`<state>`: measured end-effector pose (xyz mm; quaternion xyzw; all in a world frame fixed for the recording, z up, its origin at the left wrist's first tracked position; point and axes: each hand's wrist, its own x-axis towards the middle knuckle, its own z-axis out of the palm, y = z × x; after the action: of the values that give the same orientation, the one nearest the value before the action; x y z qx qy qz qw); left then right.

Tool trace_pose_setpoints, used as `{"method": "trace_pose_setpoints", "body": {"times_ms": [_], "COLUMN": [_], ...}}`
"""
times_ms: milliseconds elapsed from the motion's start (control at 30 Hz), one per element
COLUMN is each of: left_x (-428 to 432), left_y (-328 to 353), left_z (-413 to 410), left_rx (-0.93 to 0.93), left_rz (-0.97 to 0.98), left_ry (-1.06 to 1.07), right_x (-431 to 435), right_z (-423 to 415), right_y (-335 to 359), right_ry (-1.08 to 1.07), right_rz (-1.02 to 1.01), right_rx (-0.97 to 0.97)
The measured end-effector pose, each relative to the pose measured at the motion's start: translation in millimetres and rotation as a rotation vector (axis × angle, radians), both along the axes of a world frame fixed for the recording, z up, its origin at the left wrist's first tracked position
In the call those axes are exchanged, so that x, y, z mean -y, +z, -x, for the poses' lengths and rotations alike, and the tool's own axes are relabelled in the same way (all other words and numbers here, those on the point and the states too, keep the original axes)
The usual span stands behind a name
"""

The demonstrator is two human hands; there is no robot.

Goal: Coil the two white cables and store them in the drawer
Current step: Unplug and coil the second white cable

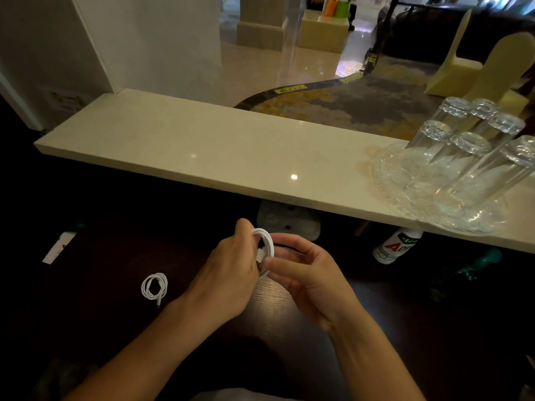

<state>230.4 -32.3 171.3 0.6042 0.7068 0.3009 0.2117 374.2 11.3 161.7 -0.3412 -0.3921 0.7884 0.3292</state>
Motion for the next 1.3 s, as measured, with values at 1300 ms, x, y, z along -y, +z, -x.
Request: {"method": "trace_pose_setpoints", "body": {"times_ms": [1300], "left_x": [-13.1], "left_y": [-6.2], "left_z": [21.9], "left_rx": [0.778], "left_rz": [0.257], "left_ry": [-0.111], "right_x": [14.3], "right_z": [0.7], "right_y": [-22.2], "right_ry": [-0.253], "right_rz": [-0.165], "right_rx": [0.100]}}
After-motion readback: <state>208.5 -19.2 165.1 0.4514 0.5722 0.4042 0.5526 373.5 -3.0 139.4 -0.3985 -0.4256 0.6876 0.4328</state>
